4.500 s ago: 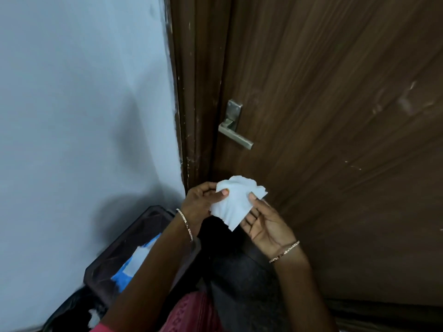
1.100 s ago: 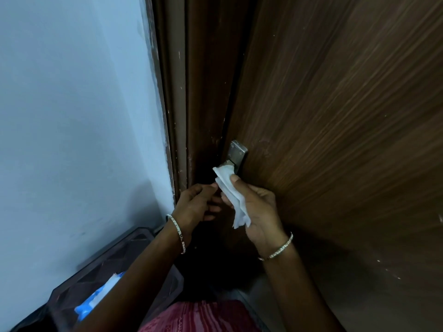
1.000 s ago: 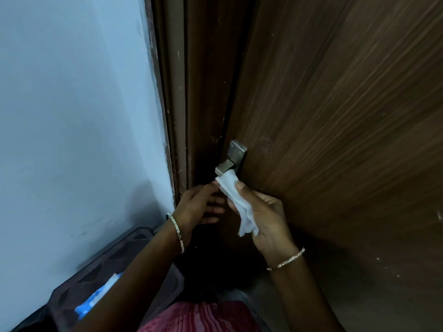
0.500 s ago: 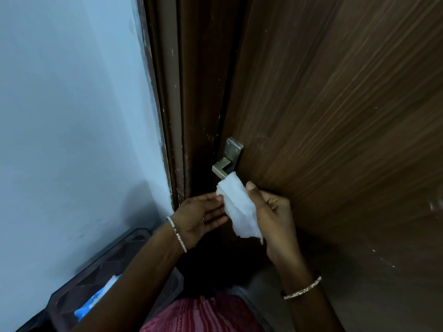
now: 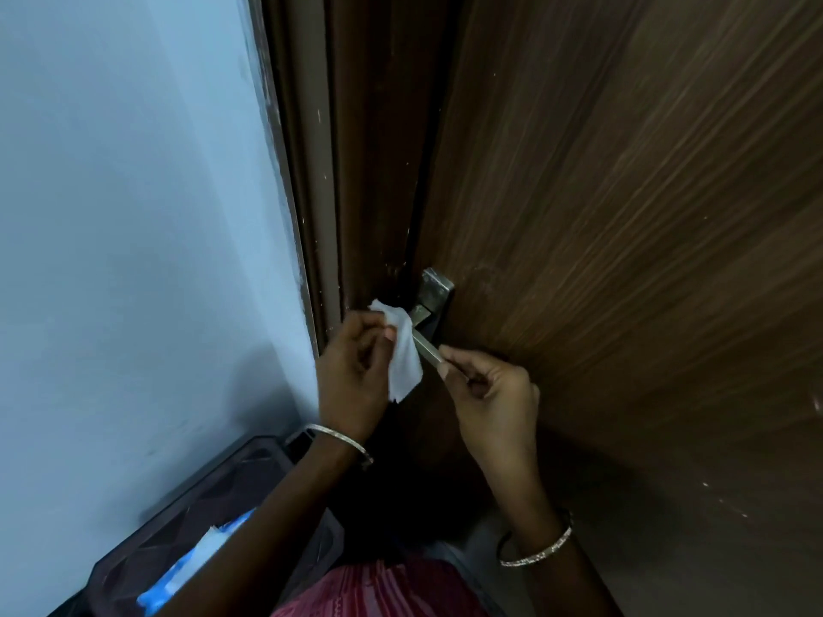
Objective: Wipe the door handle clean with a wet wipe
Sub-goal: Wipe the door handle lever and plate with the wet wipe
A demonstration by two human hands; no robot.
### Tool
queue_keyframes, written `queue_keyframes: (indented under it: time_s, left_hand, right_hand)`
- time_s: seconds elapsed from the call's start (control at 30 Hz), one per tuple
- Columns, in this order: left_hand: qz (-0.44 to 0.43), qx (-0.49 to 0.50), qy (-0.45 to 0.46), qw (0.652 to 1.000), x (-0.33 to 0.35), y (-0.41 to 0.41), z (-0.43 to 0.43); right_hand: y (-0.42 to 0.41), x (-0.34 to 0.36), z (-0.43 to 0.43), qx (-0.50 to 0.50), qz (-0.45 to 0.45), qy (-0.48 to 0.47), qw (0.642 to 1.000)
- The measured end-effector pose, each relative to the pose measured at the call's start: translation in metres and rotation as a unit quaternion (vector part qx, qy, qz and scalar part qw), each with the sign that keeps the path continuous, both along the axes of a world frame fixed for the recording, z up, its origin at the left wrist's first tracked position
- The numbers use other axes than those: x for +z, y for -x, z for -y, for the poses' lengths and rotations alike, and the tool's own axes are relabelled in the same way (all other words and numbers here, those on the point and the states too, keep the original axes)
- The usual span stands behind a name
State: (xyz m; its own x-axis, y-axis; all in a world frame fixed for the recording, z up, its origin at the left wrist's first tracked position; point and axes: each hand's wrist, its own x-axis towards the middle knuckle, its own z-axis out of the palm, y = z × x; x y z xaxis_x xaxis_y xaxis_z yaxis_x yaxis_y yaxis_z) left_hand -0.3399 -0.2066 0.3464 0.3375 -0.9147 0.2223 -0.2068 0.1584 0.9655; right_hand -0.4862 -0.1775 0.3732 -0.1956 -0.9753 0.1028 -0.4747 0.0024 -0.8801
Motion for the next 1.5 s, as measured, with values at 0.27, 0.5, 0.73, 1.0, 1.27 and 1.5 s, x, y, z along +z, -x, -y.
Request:
queue_keyframes:
  time_s: [0.27, 0.5, 0.73, 1.0, 1.27, 1.5]
  left_hand:
    - [0.210, -0.032, 0.083, 0.974, 0.008, 0.010, 0.022]
    - [0.142, -0.007, 0.060, 0.988, 0.008, 0.009, 0.025]
    - [-0.197, -0.023, -0.179, 0.964, -0.007, 0.015, 0.024]
    - [0.106, 0.012, -0.038, 0.994, 0.012, 0.013, 0.028]
    - [0.229, 0.049, 0.014, 0.972, 0.013, 0.007, 0.014]
    - [0.249, -0.004, -0.083, 0.965, 0.030, 0.012, 0.047]
  right_hand:
    - [0.009, -0.009, -0.002, -0.008, 0.043, -0.002, 0.999]
    - [0.010, -0.011, 0.000, 0.003, 0.060, 0.018, 0.998]
    - [0.011, -0.014, 0.001, 0.006, 0.070, 0.024, 0.997]
    - [0.011, -0.017, 0.001, 0.005, 0.068, 0.031, 0.997]
    - [0.012, -0.024, 0.000, 0.000, 0.080, 0.045, 0.996]
    - [0.014, -0.022, 0.003, 0.014, 0.076, 0.040, 0.996]
